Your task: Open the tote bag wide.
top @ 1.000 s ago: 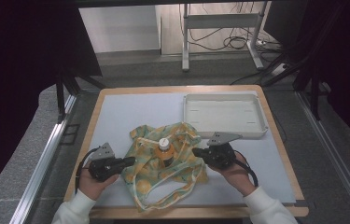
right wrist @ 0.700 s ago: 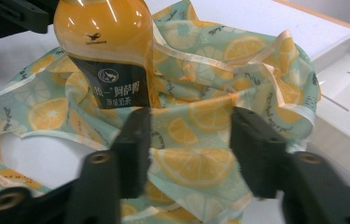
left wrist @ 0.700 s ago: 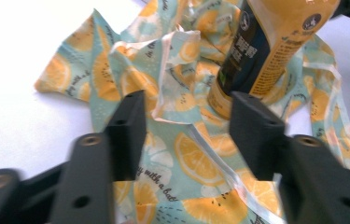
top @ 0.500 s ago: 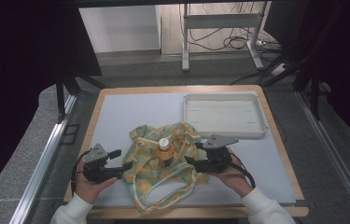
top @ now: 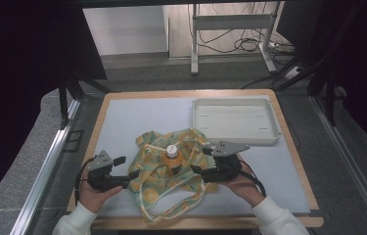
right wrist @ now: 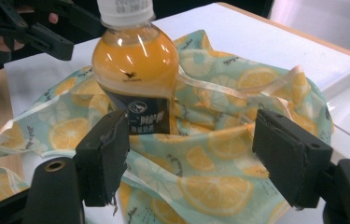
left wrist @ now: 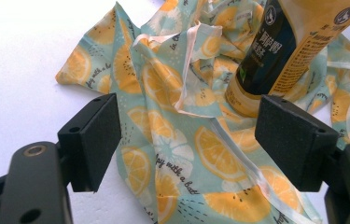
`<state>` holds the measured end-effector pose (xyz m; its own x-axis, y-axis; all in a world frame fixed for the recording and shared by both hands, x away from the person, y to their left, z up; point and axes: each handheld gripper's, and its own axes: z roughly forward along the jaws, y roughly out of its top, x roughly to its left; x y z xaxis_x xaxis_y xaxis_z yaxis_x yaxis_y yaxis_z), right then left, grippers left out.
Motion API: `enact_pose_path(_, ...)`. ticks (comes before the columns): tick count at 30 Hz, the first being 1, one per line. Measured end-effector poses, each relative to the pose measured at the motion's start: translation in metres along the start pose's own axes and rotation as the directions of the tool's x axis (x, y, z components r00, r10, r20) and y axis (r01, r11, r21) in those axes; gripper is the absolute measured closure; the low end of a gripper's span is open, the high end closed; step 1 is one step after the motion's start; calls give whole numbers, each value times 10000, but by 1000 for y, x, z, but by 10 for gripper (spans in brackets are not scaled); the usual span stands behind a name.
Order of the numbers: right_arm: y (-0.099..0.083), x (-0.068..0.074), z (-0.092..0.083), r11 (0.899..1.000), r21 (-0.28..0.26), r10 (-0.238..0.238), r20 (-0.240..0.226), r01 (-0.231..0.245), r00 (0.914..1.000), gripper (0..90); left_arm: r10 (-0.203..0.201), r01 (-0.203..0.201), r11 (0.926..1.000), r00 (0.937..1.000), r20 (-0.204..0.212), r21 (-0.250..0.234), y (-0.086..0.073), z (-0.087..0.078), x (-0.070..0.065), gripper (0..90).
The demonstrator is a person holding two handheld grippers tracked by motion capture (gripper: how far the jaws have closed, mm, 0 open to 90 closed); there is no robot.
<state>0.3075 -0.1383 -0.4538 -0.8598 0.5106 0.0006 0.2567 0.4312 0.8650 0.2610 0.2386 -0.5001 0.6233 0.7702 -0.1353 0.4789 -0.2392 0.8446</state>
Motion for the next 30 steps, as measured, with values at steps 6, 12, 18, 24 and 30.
enact_pose_path(6, 5, 8, 8, 9997, 134, -203, -177, 206, 9996, 248, -71, 71, 9999, 10000, -15, -79, 0, -2, 1, 232)
enact_pose_path(12, 9, 15, 22, 9990, 315, -312, -318, 322, 9990, 227, -34, 34, 10000, 10000, 37, -55, 0, -1, 1, 234)
enact_pose_path(18, 12, 20, 39, 9986, 416, -301, -391, 317, 9988, 189, -7, 7, 10000, 10000, 36, -49, -1, -2, 1, 235)
enact_pose_path(24, 15, 24, 48, 9983, 402, -402, -488, 421, 9980, 172, -4, 4, 10000, 10000, 52, -8, -1, -1, 2, 235)
enact_pose_path(30, 17, 27, 56, 9978, 491, -422, -505, 447, 9978, 161, 7, -7, 10000, 10000, 53, 1, -1, -1, 2, 236)
